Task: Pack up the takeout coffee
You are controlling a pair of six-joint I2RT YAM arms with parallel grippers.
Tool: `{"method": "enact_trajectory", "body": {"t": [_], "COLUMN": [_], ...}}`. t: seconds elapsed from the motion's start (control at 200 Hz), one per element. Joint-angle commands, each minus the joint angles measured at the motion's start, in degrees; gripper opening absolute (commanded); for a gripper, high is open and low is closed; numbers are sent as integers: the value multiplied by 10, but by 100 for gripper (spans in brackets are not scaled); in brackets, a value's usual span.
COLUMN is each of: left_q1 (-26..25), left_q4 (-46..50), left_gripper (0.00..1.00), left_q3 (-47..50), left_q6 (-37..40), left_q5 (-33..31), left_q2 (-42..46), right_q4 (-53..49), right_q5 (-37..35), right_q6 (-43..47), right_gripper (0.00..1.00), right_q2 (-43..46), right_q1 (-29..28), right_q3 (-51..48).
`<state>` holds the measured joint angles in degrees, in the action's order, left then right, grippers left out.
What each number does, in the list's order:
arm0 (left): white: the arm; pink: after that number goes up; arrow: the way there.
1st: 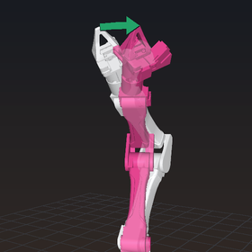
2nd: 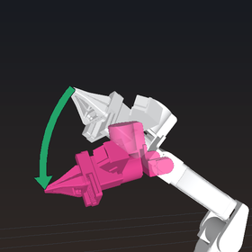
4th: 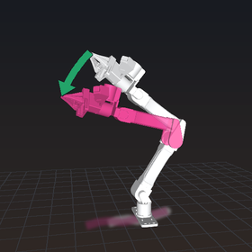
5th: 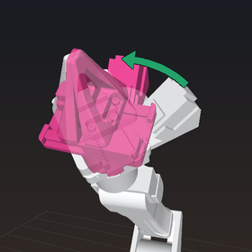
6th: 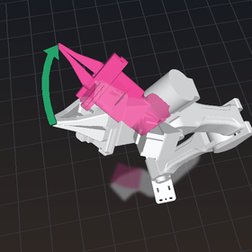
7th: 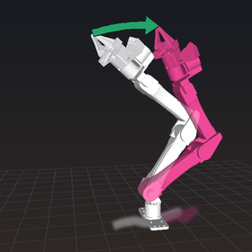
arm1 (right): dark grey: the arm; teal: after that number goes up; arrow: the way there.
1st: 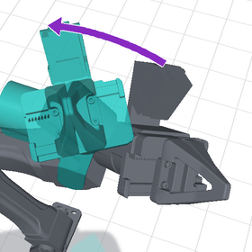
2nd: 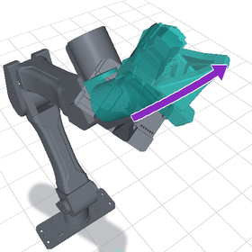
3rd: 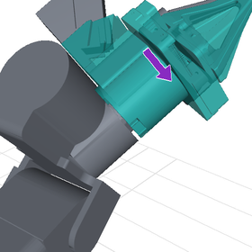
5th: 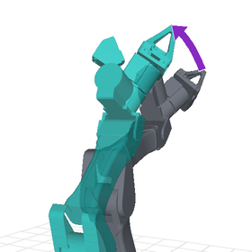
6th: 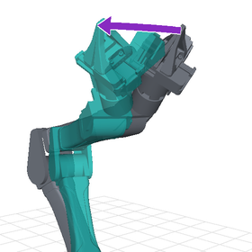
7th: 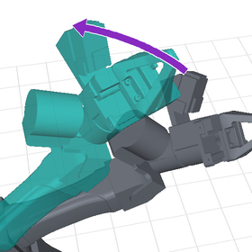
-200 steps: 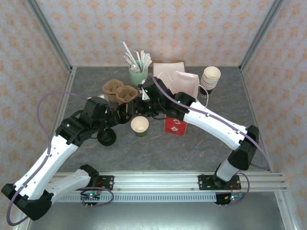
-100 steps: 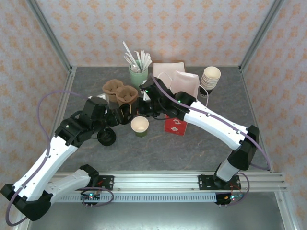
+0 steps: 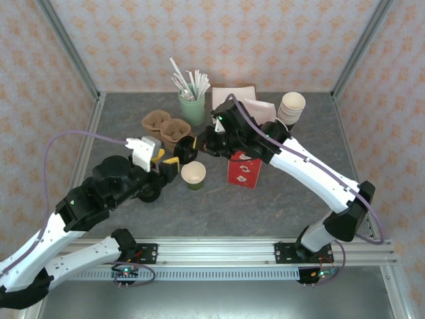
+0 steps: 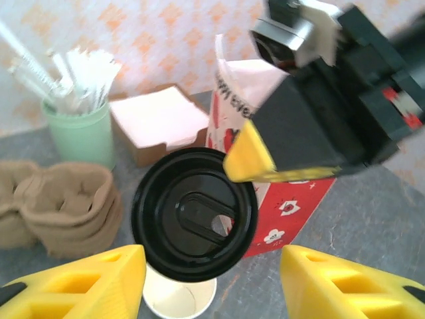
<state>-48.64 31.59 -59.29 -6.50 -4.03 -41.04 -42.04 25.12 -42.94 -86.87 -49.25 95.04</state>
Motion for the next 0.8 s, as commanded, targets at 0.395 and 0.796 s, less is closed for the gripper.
{"method": "enact_trajectory", "body": {"t": [0.395,0.796], "left_q1": [-147,-147], "left_q4": [-128,-125], "left_gripper": [53,46], "left_q3": [59,31], "left_q6": [322,336], "left_q5": [-238,-248], "left_q2": [-66,-115], "right_q4": [-27,-19], "right_q5": [23,23], "right_q6": [-36,-44], "right_gripper": [8,7], "right_q2": [51,63], "right_q1": [19,19], "right_q3": [-25,-40]}}
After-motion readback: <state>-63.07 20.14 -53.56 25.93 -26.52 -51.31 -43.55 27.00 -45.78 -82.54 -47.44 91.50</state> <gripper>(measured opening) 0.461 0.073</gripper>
